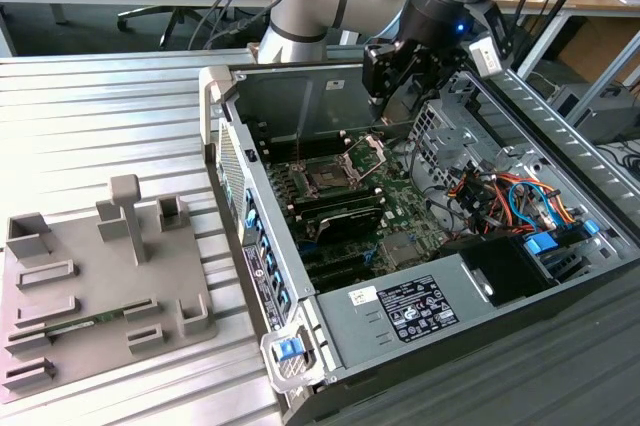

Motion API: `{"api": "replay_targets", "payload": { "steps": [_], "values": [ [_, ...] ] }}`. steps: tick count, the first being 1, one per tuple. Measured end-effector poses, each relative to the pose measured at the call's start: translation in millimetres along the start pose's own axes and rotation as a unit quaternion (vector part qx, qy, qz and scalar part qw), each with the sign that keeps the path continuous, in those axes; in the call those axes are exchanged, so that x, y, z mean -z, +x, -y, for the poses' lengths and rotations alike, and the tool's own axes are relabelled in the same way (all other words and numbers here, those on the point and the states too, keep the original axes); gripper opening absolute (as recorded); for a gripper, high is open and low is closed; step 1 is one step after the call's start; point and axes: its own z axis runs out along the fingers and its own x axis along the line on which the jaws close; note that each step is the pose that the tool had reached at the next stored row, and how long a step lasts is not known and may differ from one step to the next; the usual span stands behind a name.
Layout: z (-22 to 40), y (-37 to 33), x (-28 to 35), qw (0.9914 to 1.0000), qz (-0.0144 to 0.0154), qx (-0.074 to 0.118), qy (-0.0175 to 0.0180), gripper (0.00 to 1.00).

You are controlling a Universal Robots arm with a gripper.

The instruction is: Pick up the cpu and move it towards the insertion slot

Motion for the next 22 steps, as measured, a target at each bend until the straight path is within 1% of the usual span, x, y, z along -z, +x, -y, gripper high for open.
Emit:
{"api": "replay_targets", "payload": {
  "steps": [22],
  "values": [
    [0.3,0.0,-6.4,1.00000,0.0000,0.000,0.0000,0.55]
  ]
}}
